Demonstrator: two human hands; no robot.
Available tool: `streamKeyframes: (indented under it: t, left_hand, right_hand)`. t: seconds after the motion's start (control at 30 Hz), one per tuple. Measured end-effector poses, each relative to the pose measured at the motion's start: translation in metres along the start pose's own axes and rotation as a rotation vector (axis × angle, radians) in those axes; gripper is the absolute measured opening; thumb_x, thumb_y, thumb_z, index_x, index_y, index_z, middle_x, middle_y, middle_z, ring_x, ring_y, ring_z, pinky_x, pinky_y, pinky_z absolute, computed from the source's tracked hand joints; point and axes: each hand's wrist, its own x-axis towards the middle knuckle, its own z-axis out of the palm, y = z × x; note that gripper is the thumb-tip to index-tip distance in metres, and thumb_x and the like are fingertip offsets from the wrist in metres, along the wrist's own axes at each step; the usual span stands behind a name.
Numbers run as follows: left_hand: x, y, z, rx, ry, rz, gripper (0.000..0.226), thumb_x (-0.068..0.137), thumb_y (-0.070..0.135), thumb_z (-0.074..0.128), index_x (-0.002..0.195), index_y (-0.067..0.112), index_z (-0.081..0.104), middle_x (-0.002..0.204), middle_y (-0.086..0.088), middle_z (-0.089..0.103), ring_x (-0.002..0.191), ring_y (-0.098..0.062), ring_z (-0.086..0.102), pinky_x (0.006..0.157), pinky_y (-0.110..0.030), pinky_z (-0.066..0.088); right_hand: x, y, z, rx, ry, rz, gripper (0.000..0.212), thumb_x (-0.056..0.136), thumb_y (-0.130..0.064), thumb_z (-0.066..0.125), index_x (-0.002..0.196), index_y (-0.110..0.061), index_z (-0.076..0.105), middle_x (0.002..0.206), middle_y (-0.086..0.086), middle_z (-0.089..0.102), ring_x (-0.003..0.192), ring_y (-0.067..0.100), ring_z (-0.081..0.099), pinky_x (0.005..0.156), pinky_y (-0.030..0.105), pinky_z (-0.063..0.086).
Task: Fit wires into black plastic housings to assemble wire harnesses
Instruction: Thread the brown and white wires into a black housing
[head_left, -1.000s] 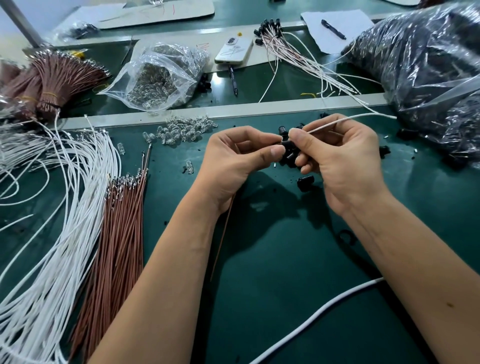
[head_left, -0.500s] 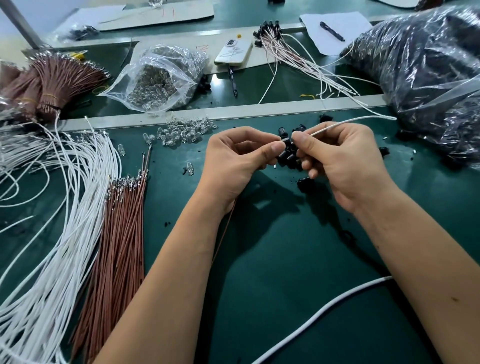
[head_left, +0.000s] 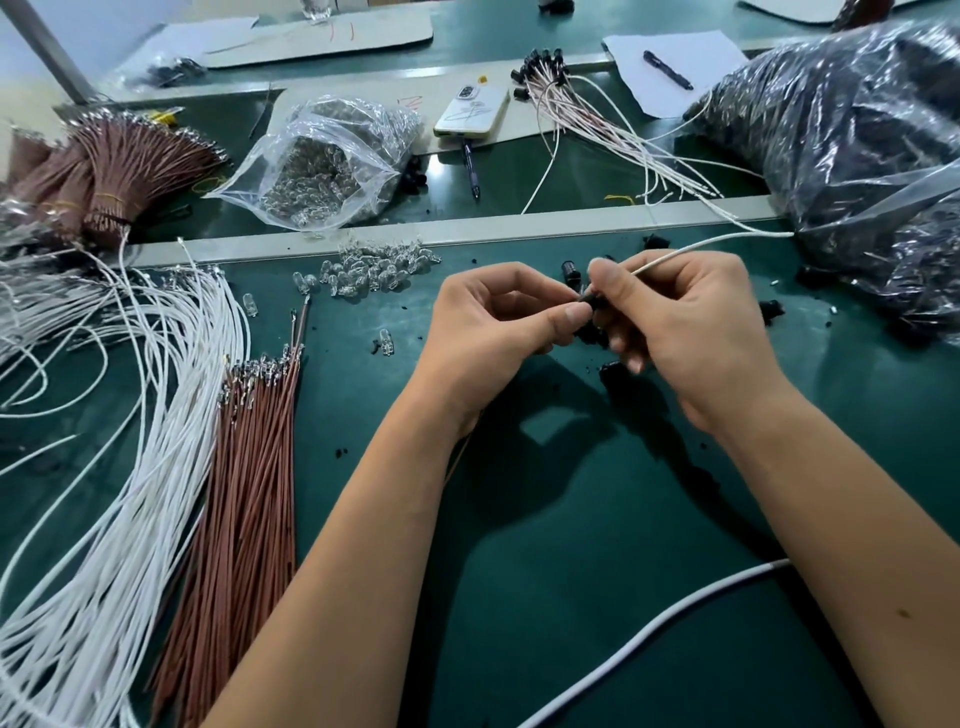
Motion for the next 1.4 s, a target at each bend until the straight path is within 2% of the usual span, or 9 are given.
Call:
streamKeyframes:
  t: [0.2, 0.43, 0.6, 0.73, 0.83, 0.93, 1.07, 1.23, 1.4]
  left_hand:
    - [-0.001, 0.002, -0.001, -0.002, -0.037, 0.003, 0.017, 0.081, 0.002, 0.08, 0.096, 0.005, 0.074, 0.086, -0.023, 0.073, 0.076, -0.019, 0.064, 0.078, -0.032, 0.048]
    - [-0.004, 0.005, 0.002, -0.069, -0.173, -0.002, 0.018, 0.085, -0.012, 0.07, 0.102, -0.011, 0.069, 0.092, -0.023, 0.072, 0.084, -0.024, 0.064, 0.084, -0.036, 0.053]
    - [-0.004, 0.015, -0.003, -0.277, -0.07, -0.058, 0.013, 0.075, 0.003, 0.075, 0.084, 0.01, 0.069, 0.078, -0.008, 0.073, 0.068, -0.013, 0.065, 0.066, -0.02, 0.052]
    - [-0.001, 0.016, -0.008, -0.461, 0.032, -0.122, 0.015, 0.066, 0.011, 0.077, 0.07, 0.021, 0.066, 0.082, -0.006, 0.068, 0.068, -0.013, 0.061, 0.067, -0.023, 0.046]
    - [-0.001, 0.014, -0.008, -0.484, -0.01, -0.138, 0.021, 0.074, 0.006, 0.077, 0.069, 0.022, 0.064, 0.084, -0.005, 0.069, 0.072, -0.014, 0.06, 0.075, -0.029, 0.041]
    - [0.0, 0.015, -0.008, -0.556, -0.002, -0.125, 0.015, 0.075, 0.008, 0.075, 0.073, 0.02, 0.065, 0.082, -0.004, 0.072, 0.071, -0.015, 0.059, 0.073, -0.027, 0.043]
    - [0.003, 0.02, -0.019, -0.758, 0.086, -0.073, 0.008, 0.076, 0.017, 0.069, 0.084, 0.016, 0.067, 0.079, 0.0, 0.07, 0.066, -0.012, 0.06, 0.061, -0.019, 0.049]
    - [0.002, 0.025, -0.037, -0.957, 0.055, 0.051, 0.022, 0.074, 0.015, 0.072, 0.092, 0.012, 0.06, 0.082, -0.004, 0.069, 0.06, -0.011, 0.059, 0.057, -0.02, 0.049]
    - [0.002, 0.016, -0.027, -0.606, 0.013, -0.014, 0.009, 0.087, 0.008, 0.068, 0.087, 0.015, 0.062, 0.081, -0.003, 0.071, 0.062, -0.013, 0.059, 0.062, -0.023, 0.051]
  right_hand:
    - [0.003, -0.003, -0.001, 0.106, 0.046, 0.065, 0.046, 0.106, -0.044, 0.054, 0.085, -0.007, 0.074, 0.065, 0.007, 0.067, 0.046, 0.015, 0.053, 0.035, 0.023, 0.037]
    - [-0.005, -0.004, 0.012, -0.018, -0.102, -0.004, 0.044, 0.11, -0.041, 0.043, 0.107, -0.015, 0.079, 0.075, -0.007, 0.075, 0.053, -0.001, 0.058, 0.045, 0.01, 0.039]
    - [-0.005, -0.007, 0.009, -0.121, -0.09, -0.107, 0.045, 0.099, -0.065, 0.051, 0.1, -0.026, 0.075, 0.069, -0.001, 0.066, 0.056, 0.01, 0.057, 0.049, 0.019, 0.042]
    - [-0.009, -0.004, 0.013, -0.312, -0.099, -0.234, 0.035, 0.096, -0.05, 0.065, 0.082, -0.019, 0.072, 0.063, 0.003, 0.065, 0.054, 0.025, 0.054, 0.049, 0.038, 0.043]
    - [-0.013, -0.004, 0.02, -0.266, -0.107, -0.269, 0.016, 0.094, -0.031, 0.076, 0.081, -0.022, 0.074, 0.059, -0.01, 0.06, 0.053, 0.008, 0.046, 0.05, 0.026, 0.039]
    - [-0.014, -0.005, 0.02, -0.233, -0.138, -0.297, 0.016, 0.094, -0.019, 0.077, 0.078, -0.02, 0.073, 0.058, -0.01, 0.056, 0.052, 0.008, 0.043, 0.052, 0.021, 0.035]
    - [-0.016, -0.012, 0.015, -0.327, -0.374, -0.344, 0.017, 0.09, -0.006, 0.078, 0.075, -0.009, 0.072, 0.066, -0.002, 0.064, 0.061, 0.01, 0.057, 0.062, 0.02, 0.043]
    - [-0.021, -0.025, 0.007, -0.19, -0.829, -0.128, 0.02, 0.095, -0.014, 0.07, 0.075, -0.014, 0.069, 0.065, -0.001, 0.062, 0.06, 0.005, 0.056, 0.06, 0.016, 0.042]
    - [-0.02, -0.018, 0.022, 0.021, -0.473, -0.029, 0.022, 0.097, -0.025, 0.069, 0.083, -0.009, 0.073, 0.067, 0.004, 0.066, 0.05, 0.011, 0.05, 0.047, 0.014, 0.038]
